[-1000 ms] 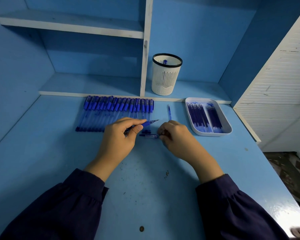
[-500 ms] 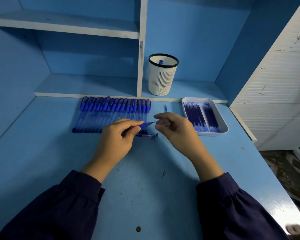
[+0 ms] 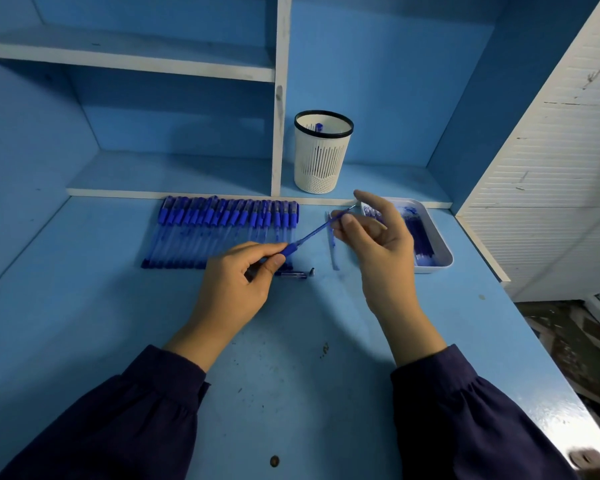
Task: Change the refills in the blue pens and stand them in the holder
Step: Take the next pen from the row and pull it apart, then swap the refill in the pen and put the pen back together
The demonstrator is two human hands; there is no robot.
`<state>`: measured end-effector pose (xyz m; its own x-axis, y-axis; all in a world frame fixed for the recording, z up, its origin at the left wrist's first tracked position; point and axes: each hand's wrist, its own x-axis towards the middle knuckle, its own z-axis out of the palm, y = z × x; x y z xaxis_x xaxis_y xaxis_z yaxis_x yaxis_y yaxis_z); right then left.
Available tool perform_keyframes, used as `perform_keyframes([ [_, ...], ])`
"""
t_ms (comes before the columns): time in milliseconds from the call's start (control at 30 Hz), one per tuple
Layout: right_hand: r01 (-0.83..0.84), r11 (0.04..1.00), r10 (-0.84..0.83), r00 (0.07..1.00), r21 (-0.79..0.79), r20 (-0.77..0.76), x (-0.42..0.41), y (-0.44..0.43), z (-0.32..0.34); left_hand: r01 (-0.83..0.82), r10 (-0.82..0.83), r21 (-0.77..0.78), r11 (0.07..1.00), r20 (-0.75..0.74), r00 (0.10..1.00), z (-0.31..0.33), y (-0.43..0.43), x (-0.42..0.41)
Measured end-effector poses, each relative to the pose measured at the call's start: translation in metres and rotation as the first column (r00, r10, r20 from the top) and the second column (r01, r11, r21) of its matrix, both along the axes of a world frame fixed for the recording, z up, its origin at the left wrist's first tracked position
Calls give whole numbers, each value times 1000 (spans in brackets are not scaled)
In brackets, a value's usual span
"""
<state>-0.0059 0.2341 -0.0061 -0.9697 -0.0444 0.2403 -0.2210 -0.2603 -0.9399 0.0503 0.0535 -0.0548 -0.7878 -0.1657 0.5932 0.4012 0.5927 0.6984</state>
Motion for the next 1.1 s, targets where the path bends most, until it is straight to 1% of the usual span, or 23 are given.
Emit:
perform_keyframes([
  [67,25,1000,-25,999,11,-39,3,-3,0,-5,5,-3,1000,-13,1000,0,4,0],
  [133,85,994,-80,995,69,-62,6,-8,-1,8,-7,4,1000,-24,1000,1,6,-1],
  [200,111,991,-109,993,76,-40,7,-11,-1,25,-25,6,1000,-31,999,2,9,0],
  [333,161,987,-161,987,-8,6,0,-4,6,41,-41,23,999,-16,999,4,9,0],
  [467,215,971,-207,975,-103,83,-17,4,8,65,-65,38,997,-5,998,3,10,-4],
  [567,197,974,-184,976,-109,117,-34,11,11,66,-65,34,997,-14,998,2,10,-7],
  [633,146,989,-143,983,-16,114,-48,15,11,55,-54,43,998,-20,998,1,10,-10],
  [700,78,984,-94,991,158,98,-62,17,8,39,-37,54,998,-35,999,2,10,-15],
  [767,24,940,-65,992,339,110,-75,16,4,26,-23,44,999,-65,998,3,10,-20],
  [833,21,855,-79,993,518,89,-83,13,0,15,-12,30,999,-93,996,2,10,-26],
  [933,46,655,-98,995,755,25,-87,3,-1,9,-6,24,1000,-115,993,3,11,-39],
  [1000,53,543,-95,996,838,-2,-89,-5,-2,3,-1,15,1000,-130,992,3,11,-49],
  [1100,43,457,-49,999,889,-23,-89,-13,-7,-2,4,14,1000,-138,990,1,11,-62],
])
